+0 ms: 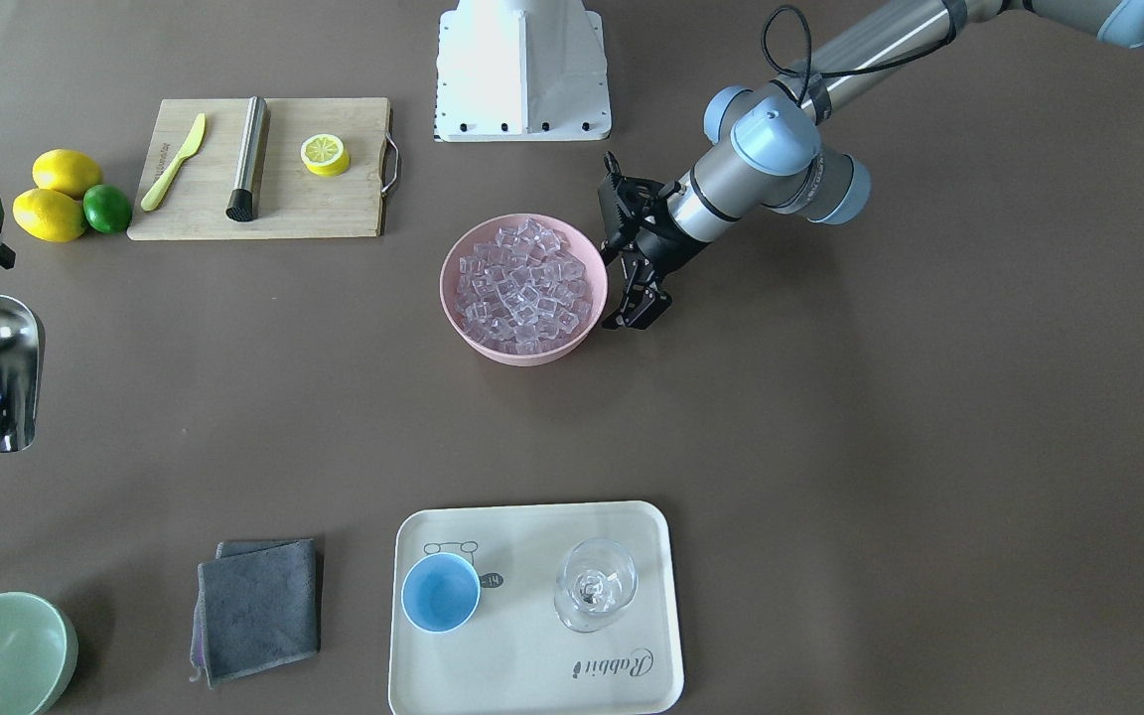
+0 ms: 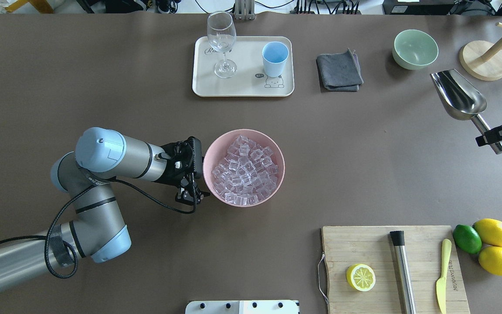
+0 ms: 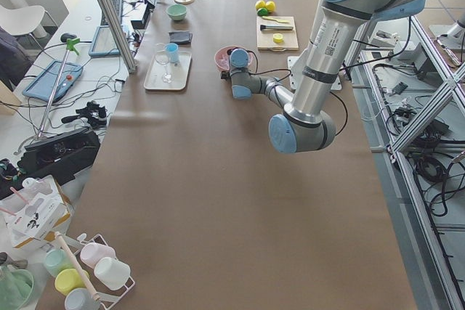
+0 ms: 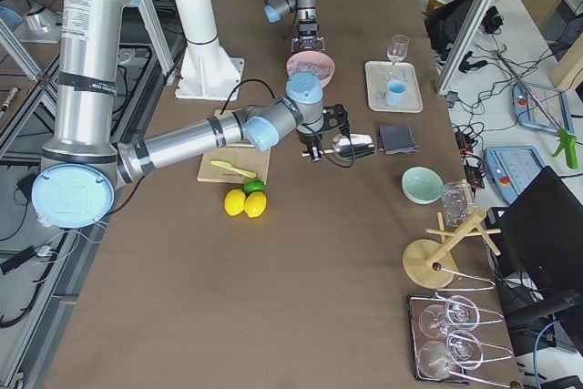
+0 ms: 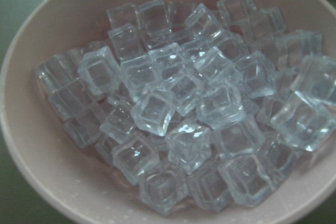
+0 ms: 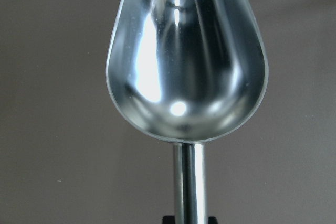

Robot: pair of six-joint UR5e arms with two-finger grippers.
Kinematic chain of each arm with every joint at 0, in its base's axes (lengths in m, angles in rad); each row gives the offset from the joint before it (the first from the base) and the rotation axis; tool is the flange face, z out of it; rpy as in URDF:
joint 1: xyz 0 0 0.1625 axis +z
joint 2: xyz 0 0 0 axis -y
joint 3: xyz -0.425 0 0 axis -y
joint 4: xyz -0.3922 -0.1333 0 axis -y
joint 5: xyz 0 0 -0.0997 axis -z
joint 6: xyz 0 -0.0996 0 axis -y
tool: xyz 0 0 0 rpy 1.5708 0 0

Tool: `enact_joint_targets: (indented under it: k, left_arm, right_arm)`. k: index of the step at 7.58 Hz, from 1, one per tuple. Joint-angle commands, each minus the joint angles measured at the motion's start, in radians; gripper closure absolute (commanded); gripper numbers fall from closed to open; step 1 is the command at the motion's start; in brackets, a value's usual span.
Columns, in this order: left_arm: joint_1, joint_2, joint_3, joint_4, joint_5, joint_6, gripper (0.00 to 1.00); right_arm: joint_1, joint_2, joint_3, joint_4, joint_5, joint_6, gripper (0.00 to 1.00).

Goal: Put ice in cup with scoop
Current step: 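Lift the metal scoop with the right gripper and carry it over the bowl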

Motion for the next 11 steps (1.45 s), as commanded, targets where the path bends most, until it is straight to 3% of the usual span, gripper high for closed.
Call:
enact_joint_targets:
  k: [1, 3, 5, 6, 8, 9, 10, 11]
  left_arm:
    - [0.001, 0.005, 0.0, -0.005, 0.0, 0.0, 0.01]
    - [0.001, 0.01, -0.002, -0.009, -0.003, 0.0, 0.01]
    - [0.001, 0.012, 0.0, -0.019, -0.001, 0.0, 0.01]
    - [0.001, 0.01, 0.0, -0.019, -0.001, 0.0, 0.02]
    - [0.001, 0.007, 0.003, -0.017, 0.0, 0.0, 0.01]
    - [0.001, 0.005, 0.003, -0.016, 0.0, 0.0, 0.01]
    - [0.001, 0.002, 0.003, -0.014, 0.0, 0.0, 0.02]
    - [0.002, 0.002, 0.003, -0.014, 0.0, 0.0, 0.02]
  right_arm:
    - [-0.038, 0.044, 0.054, -0.075, 0.002, -0.007, 1.0]
    - [-0.084, 0.043, 0.073, -0.075, 0.002, -0.01, 1.0]
    - [-0.163, 0.133, 0.067, -0.125, -0.059, -0.112, 1.0]
    - [-0.203, 0.19, 0.079, -0.242, -0.095, -0.228, 1.0]
    - [-0.226, 0.43, 0.108, -0.63, -0.142, -0.449, 1.0]
    - [-0.28, 0.548, 0.111, -0.791, -0.206, -0.485, 1.0]
    - [-0.311, 0.611, 0.111, -0.892, -0.243, -0.495, 1.0]
    - [-0.344, 0.618, 0.119, -0.897, -0.257, -0.527, 1.0]
